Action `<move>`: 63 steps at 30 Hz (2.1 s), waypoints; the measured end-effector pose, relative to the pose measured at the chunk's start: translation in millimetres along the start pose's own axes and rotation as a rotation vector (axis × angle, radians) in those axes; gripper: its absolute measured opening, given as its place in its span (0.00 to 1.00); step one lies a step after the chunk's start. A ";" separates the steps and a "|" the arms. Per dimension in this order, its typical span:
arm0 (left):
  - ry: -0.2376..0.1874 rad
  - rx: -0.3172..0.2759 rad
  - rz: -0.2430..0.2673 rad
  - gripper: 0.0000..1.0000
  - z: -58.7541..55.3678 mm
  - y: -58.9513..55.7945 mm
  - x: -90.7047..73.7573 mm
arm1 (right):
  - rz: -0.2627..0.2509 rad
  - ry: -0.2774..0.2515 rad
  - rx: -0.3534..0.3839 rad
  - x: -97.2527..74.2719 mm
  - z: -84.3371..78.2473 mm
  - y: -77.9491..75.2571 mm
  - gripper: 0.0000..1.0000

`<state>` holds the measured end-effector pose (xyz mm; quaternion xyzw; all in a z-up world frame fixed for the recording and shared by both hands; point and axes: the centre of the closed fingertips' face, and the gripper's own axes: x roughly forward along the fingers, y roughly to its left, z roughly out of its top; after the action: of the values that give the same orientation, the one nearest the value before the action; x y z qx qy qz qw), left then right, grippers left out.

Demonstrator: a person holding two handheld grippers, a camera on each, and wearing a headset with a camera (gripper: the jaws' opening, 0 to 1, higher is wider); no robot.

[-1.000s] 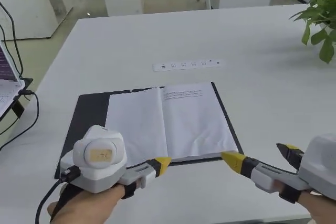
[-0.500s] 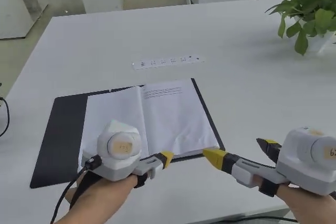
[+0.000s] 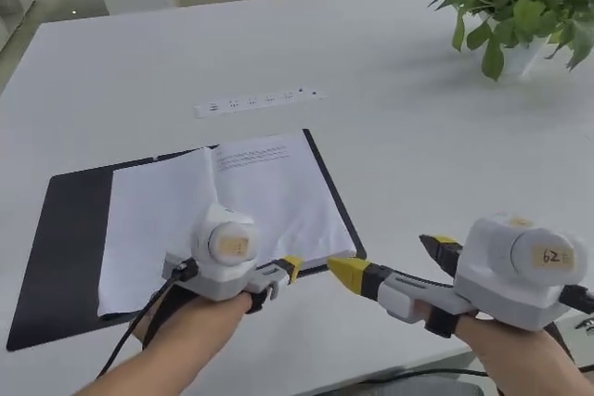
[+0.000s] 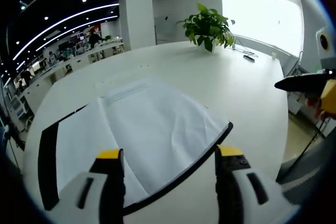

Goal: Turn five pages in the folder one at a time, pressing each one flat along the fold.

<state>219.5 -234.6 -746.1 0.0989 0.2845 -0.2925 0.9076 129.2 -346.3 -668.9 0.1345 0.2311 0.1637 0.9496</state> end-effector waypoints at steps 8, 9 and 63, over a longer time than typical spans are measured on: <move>-0.001 -0.071 0.026 0.66 4.1 2.7 25.2 | -0.001 0.004 0.006 1.1 -1.3 -1.5 0.87; -0.002 -0.081 0.030 0.65 4.8 3.7 28.7 | 0.001 0.006 0.007 1.2 -1.6 -1.1 0.87; -0.070 -0.015 0.050 0.04 -7.3 5.2 50.7 | 0.002 0.063 0.054 12.2 -21.3 -15.1 0.81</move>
<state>253.0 -251.9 -781.1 0.0887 0.2521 -0.2705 0.9249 132.9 -351.7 -696.9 0.1549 0.2651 0.1625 0.9377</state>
